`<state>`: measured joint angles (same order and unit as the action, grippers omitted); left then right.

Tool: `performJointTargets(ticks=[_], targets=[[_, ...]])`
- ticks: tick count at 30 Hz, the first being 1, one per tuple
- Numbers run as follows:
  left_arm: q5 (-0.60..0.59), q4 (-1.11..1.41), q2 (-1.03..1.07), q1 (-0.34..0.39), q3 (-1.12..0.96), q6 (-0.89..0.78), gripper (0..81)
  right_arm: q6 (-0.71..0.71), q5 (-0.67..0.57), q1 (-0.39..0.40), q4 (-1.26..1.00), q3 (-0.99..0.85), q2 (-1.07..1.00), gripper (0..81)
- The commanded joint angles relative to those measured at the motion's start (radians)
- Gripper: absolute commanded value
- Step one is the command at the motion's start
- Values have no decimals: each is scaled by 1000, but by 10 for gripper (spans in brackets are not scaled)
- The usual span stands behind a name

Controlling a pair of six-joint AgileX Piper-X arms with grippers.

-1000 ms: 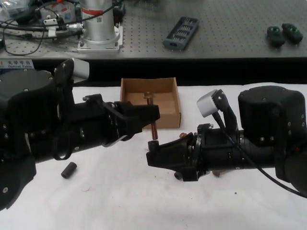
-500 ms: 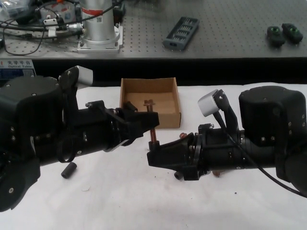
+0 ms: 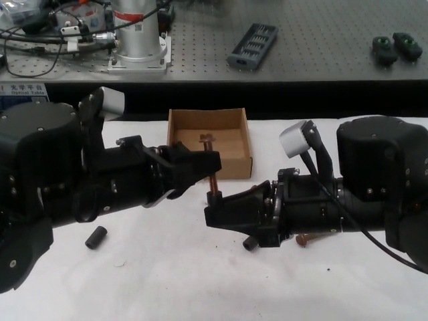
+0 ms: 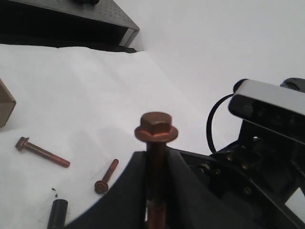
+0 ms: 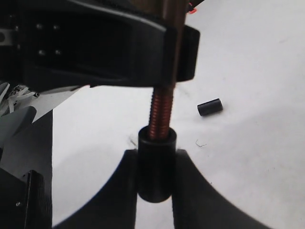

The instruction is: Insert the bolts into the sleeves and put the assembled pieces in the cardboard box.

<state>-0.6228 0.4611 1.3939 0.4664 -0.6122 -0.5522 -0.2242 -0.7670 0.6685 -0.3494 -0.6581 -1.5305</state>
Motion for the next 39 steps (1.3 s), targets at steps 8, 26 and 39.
performJointTargets(ticks=[8, 26, 39], targets=[[-134, 32, -1, -29, -1, -57, 6, 7, -80, -31, -18, -6, 28, 44], [-269, -69, -1, -36, -1, 43, 6, 8, -81, -49, -34, -6, 47, 44], [-337, -98, -1, -36, -1, 137, 6, -8, -84, -49, -40, -6, 49, 44]])
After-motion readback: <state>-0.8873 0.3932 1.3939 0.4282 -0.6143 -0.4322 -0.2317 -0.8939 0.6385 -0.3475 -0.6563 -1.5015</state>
